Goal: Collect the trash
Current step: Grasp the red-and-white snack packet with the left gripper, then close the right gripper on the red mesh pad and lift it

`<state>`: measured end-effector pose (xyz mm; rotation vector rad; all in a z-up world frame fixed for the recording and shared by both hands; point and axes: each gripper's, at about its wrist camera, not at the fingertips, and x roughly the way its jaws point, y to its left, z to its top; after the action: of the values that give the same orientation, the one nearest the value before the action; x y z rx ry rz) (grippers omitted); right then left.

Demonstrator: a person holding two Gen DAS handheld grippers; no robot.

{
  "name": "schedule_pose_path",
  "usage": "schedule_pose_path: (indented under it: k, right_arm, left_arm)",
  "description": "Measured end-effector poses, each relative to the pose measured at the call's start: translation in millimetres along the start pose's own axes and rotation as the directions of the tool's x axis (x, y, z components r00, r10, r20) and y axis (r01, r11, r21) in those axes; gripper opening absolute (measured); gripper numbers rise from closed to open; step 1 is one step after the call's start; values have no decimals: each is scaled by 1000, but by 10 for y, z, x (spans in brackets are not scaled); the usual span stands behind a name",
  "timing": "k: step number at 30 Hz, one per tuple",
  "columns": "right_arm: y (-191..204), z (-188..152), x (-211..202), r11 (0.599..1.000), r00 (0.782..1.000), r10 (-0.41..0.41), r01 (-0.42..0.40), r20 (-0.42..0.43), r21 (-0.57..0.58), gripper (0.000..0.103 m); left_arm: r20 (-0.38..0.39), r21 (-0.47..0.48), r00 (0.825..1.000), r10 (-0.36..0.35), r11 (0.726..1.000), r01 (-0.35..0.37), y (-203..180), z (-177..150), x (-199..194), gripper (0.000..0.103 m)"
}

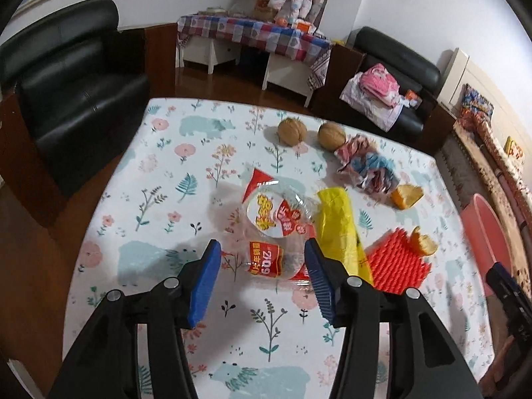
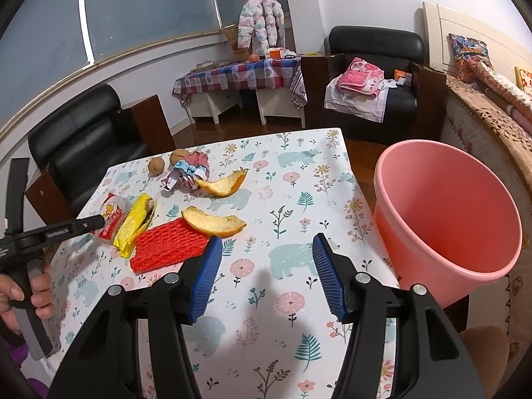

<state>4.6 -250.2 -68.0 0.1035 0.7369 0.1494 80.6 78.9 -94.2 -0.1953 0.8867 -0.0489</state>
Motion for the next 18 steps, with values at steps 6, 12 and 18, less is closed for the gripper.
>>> schedule_pose_path:
  k: [6, 12, 18]
  right_arm:
    - [28, -10, 38, 1000, 1000, 2, -2, -12, -2, 57]
    - [98, -15, 87, 1000, 1000, 10, -11, -27, -24, 57]
    - [177, -20, 126, 998, 999, 41, -42, -36, -38, 57]
  left_arm:
    - [-5, -14, 1000, -14, 1000, 14, 43, -16, 71, 51]
    - [7, -3, 999, -31, 1000, 31, 52, -4, 61, 16]
    - [27, -7, 998, -53, 999, 53, 73, 3, -5, 10]
